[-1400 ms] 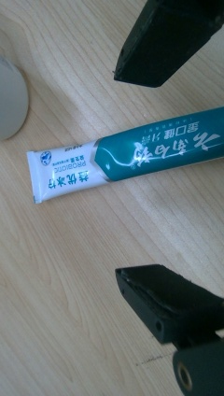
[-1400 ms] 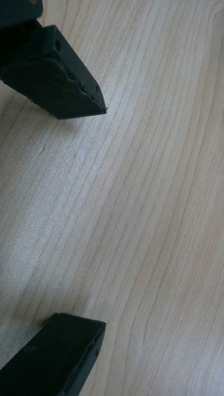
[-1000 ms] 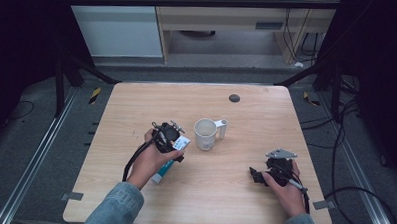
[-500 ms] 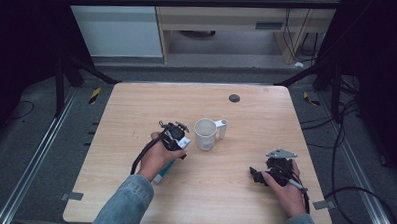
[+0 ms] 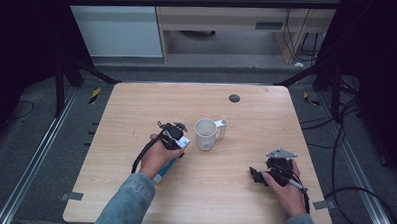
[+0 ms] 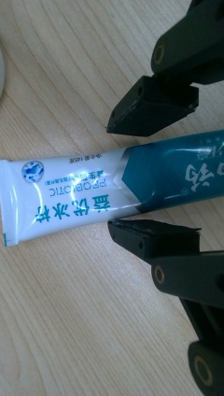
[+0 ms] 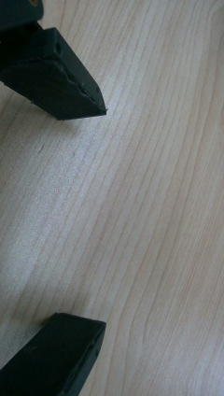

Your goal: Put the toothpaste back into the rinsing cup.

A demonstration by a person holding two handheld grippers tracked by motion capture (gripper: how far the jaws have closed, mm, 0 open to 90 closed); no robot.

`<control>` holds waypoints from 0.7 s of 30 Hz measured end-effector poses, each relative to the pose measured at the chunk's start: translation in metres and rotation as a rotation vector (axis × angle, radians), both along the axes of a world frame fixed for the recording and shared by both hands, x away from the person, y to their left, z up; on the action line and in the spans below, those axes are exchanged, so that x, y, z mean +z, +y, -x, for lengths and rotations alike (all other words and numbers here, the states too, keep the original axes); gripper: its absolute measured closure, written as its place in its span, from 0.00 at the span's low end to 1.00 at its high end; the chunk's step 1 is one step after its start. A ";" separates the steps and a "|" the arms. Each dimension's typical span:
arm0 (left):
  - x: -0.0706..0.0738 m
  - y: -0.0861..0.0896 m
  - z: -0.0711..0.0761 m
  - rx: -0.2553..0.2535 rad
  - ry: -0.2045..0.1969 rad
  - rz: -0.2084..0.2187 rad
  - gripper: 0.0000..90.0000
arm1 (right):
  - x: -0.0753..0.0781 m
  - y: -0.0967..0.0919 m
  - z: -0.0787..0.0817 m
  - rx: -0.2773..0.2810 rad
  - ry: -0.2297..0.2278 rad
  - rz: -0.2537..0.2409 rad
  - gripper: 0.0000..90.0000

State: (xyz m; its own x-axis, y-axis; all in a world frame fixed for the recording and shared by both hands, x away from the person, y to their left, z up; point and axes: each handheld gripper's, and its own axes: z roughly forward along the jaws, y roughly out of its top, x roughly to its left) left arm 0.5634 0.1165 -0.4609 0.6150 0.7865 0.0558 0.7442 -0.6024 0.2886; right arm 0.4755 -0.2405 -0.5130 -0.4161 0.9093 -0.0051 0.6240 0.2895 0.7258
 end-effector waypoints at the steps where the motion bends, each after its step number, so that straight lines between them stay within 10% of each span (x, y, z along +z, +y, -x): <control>1: 0.000 0.000 0.000 0.000 0.000 0.000 0.52 | 0.000 0.000 0.000 0.000 0.000 0.000 0.01; 21: -0.004 0.002 -0.006 0.004 0.032 0.023 0.63 | 0.000 0.000 0.000 -0.001 0.000 -0.001 0.01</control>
State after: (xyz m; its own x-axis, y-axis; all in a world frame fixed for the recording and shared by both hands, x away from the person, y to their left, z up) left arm 0.5698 0.1185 -0.4652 0.6130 0.7899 0.0182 0.7558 -0.5929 0.2780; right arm 0.4755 -0.2404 -0.5130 -0.4155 0.9096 -0.0043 0.6245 0.2887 0.7257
